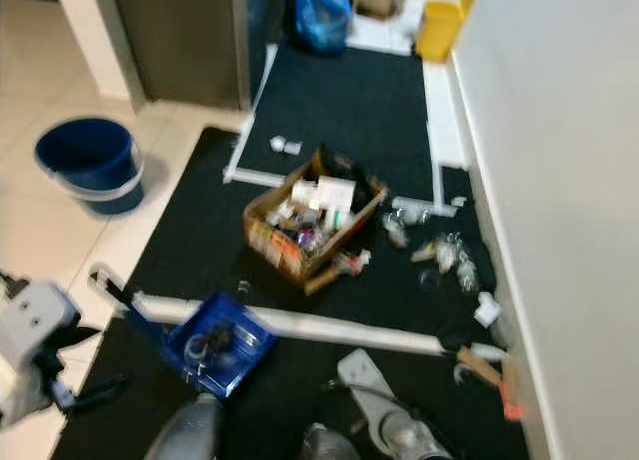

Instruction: Sweep floor

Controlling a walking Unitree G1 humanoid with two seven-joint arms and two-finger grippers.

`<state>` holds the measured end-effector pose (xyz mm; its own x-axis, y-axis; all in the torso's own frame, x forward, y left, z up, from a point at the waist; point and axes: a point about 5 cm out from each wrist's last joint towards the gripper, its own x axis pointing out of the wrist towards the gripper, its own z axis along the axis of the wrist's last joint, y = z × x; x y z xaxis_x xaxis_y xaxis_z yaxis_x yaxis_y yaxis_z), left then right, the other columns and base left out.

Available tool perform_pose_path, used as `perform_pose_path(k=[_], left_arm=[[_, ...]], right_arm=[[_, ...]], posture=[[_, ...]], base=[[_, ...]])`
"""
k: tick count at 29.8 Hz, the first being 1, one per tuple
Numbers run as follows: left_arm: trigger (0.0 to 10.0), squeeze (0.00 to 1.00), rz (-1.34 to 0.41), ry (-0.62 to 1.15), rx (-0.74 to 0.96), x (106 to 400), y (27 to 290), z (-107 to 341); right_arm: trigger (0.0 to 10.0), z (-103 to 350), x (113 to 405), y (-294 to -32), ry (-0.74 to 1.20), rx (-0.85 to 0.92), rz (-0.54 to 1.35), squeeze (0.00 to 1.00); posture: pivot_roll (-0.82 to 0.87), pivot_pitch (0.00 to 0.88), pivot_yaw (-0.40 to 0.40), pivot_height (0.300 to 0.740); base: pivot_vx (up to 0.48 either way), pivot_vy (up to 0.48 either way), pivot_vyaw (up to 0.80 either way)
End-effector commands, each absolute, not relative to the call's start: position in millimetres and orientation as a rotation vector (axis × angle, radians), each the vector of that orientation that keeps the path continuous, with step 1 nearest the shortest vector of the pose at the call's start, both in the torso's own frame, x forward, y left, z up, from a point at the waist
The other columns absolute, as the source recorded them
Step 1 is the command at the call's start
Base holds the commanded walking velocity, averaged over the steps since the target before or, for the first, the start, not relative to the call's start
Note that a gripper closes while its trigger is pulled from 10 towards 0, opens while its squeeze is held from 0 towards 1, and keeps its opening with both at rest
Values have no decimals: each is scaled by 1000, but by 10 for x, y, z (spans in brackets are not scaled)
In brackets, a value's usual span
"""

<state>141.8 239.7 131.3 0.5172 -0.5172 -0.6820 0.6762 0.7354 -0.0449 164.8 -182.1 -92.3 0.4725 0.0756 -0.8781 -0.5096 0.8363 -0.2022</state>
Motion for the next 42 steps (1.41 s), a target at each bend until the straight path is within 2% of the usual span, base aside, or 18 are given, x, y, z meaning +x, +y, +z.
perform_pose_path(k=[1,4,12,15,16,21,27,37,40,42], left_arm=[[10000,0,-707,740,269,1451,2446,1326],[10000,0,-652,707,270,1537,2508,1317],[10000,0,-493,664,402,1706,2725,1295],[10000,0,-452,628,461,1773,2773,1323],[10000,0,-390,553,554,1880,2820,1391],[10000,0,-307,428,592,2019,2808,1494],[10000,0,-266,377,654,2084,2810,1471],[10000,0,-215,219,589,2257,2762,1360],[10000,0,-223,212,406,2316,2702,1198],[10000,0,-237,226,403,2329,2661,1129]], right_arm=[[10000,-973,1524,-1887,1091,-497,370,0],[10000,-974,1525,-1884,1090,-498,371,0],[10000,-967,1539,-1888,1087,-499,371,0],[10000,-967,1539,-1889,1087,-500,371,0],[10000,-968,1536,-1891,1087,-500,371,0],[10000,-974,1520,-1894,1091,-499,372,0],[10000,-983,1495,-1895,1097,-495,371,0],[10000,-996,1461,-1884,1103,-490,375,0],[10000,-1000,1452,-1883,1105,-490,377,0],[10000,-1001,1448,-1886,1105,-488,372,0]], posture=[[318,31,-96,740],[314,27,-95,740],[312,24,-93,740],[312,24,-93,740],[311,26,-95,740],[310,34,-95,740],[308,44,-92,740],[301,59,-97,740],[298,58,-97,740],[285,56,-93,740]], base=[[-364,0,0],[0,0,0],[0,0,0],[0,0,0],[0,0,0],[0,0,0],[0,0,0],[0,0,0],[0,0,0],[0,0,0]])
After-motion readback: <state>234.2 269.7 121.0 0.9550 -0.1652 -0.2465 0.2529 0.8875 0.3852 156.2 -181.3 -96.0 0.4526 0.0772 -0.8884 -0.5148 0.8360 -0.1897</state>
